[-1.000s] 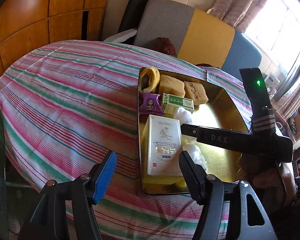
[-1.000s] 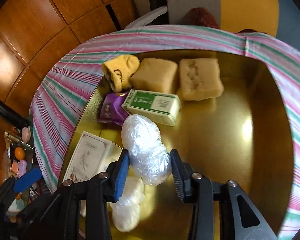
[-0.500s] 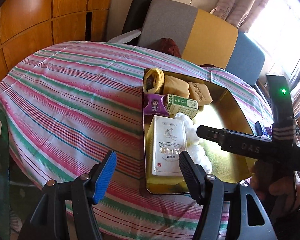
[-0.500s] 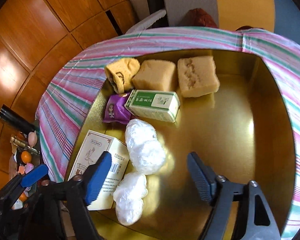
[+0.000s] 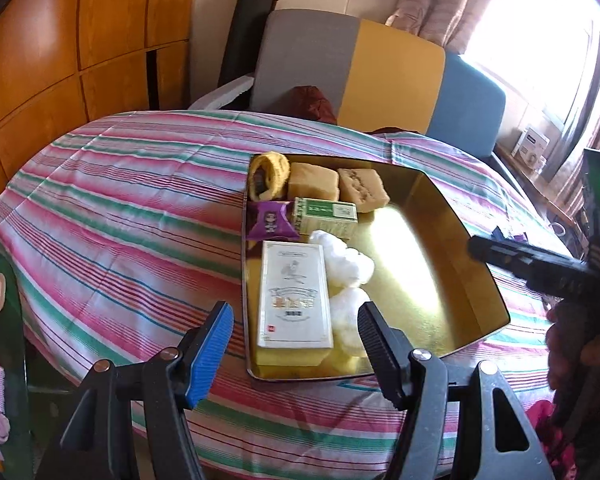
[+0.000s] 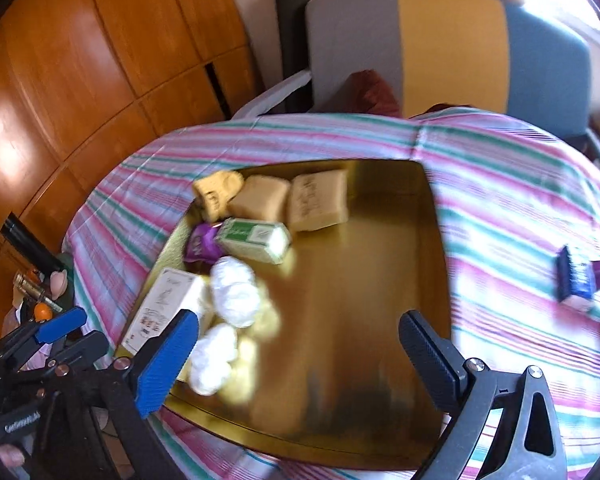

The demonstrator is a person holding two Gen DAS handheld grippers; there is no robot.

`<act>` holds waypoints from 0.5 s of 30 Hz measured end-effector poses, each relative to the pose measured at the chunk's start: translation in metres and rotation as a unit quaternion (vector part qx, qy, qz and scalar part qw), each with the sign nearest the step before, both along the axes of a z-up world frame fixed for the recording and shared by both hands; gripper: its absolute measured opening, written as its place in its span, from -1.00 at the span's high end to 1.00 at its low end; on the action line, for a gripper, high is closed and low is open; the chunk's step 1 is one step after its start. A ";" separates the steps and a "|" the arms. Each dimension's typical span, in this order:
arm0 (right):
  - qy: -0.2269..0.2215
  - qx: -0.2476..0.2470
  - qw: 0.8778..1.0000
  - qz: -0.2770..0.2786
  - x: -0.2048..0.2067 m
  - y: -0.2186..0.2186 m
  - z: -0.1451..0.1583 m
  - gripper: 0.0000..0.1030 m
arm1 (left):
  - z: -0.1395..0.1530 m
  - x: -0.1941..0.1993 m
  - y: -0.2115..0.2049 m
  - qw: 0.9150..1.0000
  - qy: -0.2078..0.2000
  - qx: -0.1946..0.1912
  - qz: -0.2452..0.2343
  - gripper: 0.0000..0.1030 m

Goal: Organize objects
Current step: 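Move the left gripper toward the blue Tempo tissue pack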

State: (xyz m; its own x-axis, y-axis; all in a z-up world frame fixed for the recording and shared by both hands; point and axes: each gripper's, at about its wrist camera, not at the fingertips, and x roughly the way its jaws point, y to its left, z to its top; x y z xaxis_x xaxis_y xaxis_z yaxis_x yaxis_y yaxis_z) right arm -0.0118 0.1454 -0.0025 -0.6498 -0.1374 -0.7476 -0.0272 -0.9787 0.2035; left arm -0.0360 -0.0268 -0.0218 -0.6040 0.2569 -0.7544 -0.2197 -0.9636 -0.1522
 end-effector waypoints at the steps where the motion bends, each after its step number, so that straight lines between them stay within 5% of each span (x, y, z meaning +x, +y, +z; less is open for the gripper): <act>1: 0.003 0.004 1.000 -0.009 0.005 0.009 0.003 -0.96 | 0.001 0.002 0.002 1.000 0.001 -0.001 -0.004 -0.28; 9: 0.012 0.043 0.995 -0.085 0.039 0.094 0.019 -0.97 | 0.004 0.009 0.031 0.999 0.007 -0.027 -0.032 -0.28; 15: 0.014 0.088 0.981 -0.175 0.066 0.183 0.022 -0.99 | 0.005 0.013 0.051 0.998 0.006 -0.037 -0.056 -0.28</act>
State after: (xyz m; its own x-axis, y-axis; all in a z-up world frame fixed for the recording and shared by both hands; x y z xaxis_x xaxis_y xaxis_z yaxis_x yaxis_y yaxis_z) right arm 0.0544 0.3281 0.0199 -0.6551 0.2267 -0.7207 -0.3642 -0.9305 0.0383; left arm -0.0233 0.0245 -0.0163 -0.5833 0.2668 -0.7672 -0.3288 -0.9412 -0.0774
